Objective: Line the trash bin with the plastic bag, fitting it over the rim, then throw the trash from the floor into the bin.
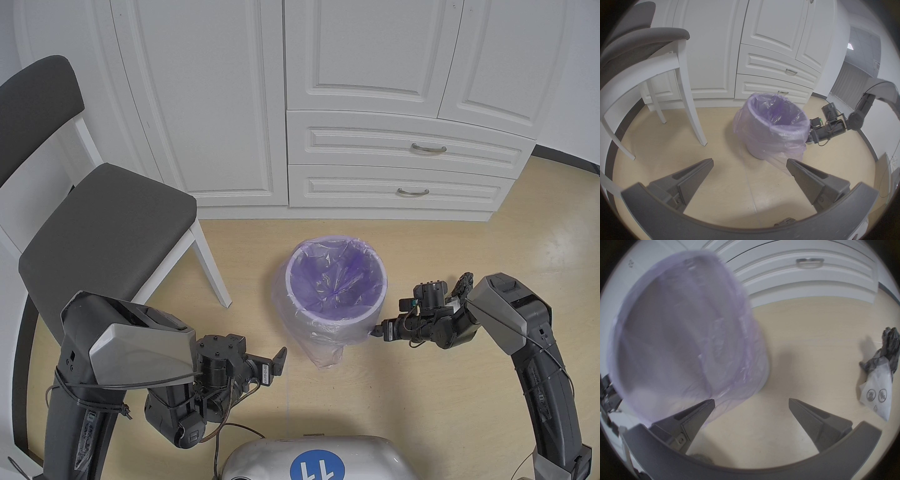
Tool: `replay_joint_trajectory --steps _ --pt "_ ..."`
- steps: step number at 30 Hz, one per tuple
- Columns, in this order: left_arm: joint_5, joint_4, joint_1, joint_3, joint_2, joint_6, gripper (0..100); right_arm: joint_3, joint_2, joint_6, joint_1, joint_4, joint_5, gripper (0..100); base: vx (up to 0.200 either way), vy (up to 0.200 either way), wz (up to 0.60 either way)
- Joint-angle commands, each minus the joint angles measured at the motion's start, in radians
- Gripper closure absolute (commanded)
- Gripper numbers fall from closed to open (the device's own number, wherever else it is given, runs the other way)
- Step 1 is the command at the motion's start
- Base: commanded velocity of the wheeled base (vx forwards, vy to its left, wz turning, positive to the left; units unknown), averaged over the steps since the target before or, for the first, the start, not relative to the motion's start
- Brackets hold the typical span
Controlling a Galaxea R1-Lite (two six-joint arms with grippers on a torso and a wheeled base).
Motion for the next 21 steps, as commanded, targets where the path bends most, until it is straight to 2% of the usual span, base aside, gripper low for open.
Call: replay_joint_trajectory --steps 1,2,3,4,6,7,8,11,13,16,18,21 --pt "0.000 0.000 0.006 -0.018 0.044 -0.003 0 0.151 -0.131 -0.139 0.005 0.024 0.057 0 0.000 0.000 0.00" --pt "0.000 0.000 0.006 -0.018 0.044 -0.003 0 0.165 -0.147 -0.180 -0.002 0.053 0.066 0 0.000 0.000 0.00" --pt "0.000 0.000 0.006 -0.018 0.044 -0.003 0 0.165 -0.147 -0.180 -0.002 0.053 0.066 0 0.000 0.000 0.00" --pt "0.000 0.000 0.006 -0.020 0.044 -0.002 0 0.179 -0.173 -0.222 -0.008 0.096 0.105 0 0.000 0.000 0.00" --pt "0.000 0.000 0.006 -0.018 0.044 -0.002 0 0.194 -0.197 -0.240 -0.013 0.134 0.140 0 0.000 0.000 0.00" --pt "0.000 0.000 0.009 -0.018 0.045 -0.002 0 0.217 -0.222 -0.283 -0.024 0.177 0.180 0 0.000 0.000 0.00" --pt "0.000 0.000 0.009 -0.018 0.045 -0.002 0 0.217 -0.222 -0.283 -0.024 0.177 0.180 0 0.000 0.000 0.00" --pt "0.000 0.000 0.012 -0.021 0.045 -0.002 0 0.257 -0.266 -0.446 -0.034 0.274 0.255 0 0.000 0.000 0.00" --pt "0.000 0.000 0.012 -0.021 0.045 -0.002 0 0.259 -0.268 -0.481 -0.030 0.295 0.269 0 0.000 0.000 0.00" --pt "0.000 0.000 0.012 -0.023 0.050 -0.002 0 0.246 -0.263 -0.464 -0.018 0.303 0.269 0 0.000 0.000 0.00" --pt "0.000 -0.002 0.014 -0.024 0.054 -0.002 0 0.191 -0.222 -0.355 0.016 0.289 0.238 0 0.000 0.000 0.00" --pt "0.000 -0.002 0.012 -0.027 0.054 0.000 0 0.104 -0.168 -0.222 0.039 0.277 0.105 0 0.000 0.000 0.00"
